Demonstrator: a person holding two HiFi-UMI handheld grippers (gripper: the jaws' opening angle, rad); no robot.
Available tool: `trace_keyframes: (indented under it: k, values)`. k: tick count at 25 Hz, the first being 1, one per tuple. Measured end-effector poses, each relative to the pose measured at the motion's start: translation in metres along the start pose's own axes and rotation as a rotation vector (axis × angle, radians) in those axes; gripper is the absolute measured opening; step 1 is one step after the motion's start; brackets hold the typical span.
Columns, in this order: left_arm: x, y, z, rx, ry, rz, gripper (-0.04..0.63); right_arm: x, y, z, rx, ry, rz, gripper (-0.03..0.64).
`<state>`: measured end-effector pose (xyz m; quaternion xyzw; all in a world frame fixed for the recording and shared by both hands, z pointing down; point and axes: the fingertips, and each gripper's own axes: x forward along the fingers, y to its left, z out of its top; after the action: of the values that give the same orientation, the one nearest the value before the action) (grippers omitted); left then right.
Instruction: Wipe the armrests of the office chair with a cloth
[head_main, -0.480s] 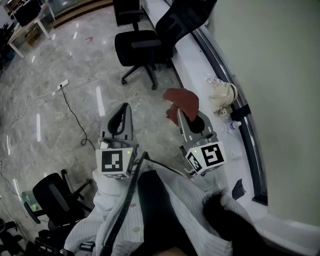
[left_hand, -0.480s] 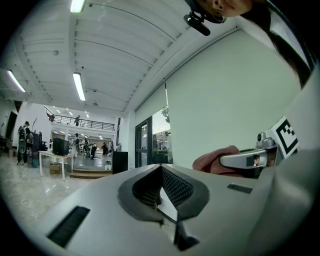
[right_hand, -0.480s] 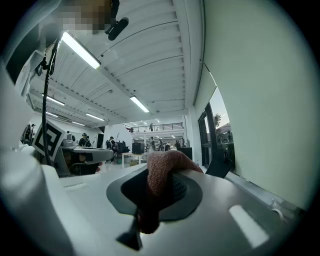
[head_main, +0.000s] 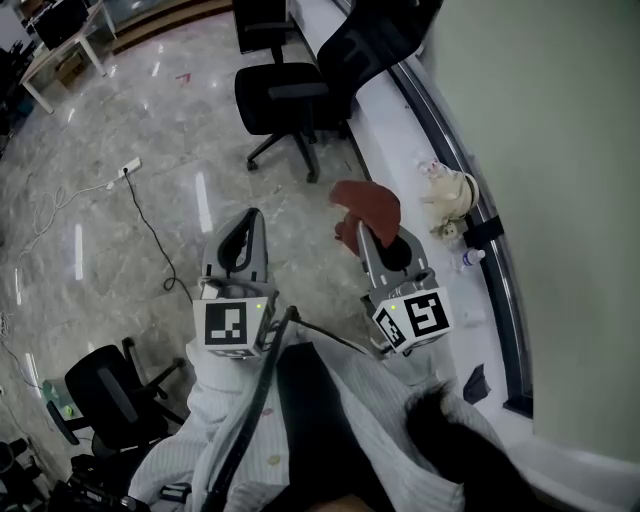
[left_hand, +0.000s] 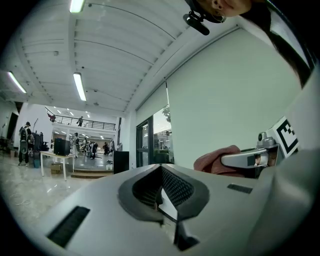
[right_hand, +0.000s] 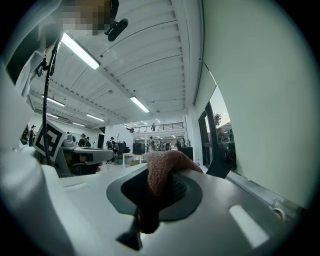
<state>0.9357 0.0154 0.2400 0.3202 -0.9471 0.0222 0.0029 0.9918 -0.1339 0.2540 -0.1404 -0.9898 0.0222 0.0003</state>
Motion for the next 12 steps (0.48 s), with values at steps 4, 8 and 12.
trace_keyframes:
  k: [4, 8, 12]
  values:
    - [0.000, 0.003, -0.001, -0.006, 0.004, 0.009, 0.003, 0.002, 0.001, -0.001, 0.012, 0.000, 0.010, 0.032]
    - [0.002, 0.006, -0.005, -0.008, 0.015, 0.029, 0.003, 0.005, -0.002, -0.003, 0.014, 0.000, 0.022, 0.032]
    - [0.003, 0.014, -0.009, -0.010, 0.016, 0.069, 0.003, 0.011, -0.006, -0.007, 0.016, 0.006, 0.048, 0.032]
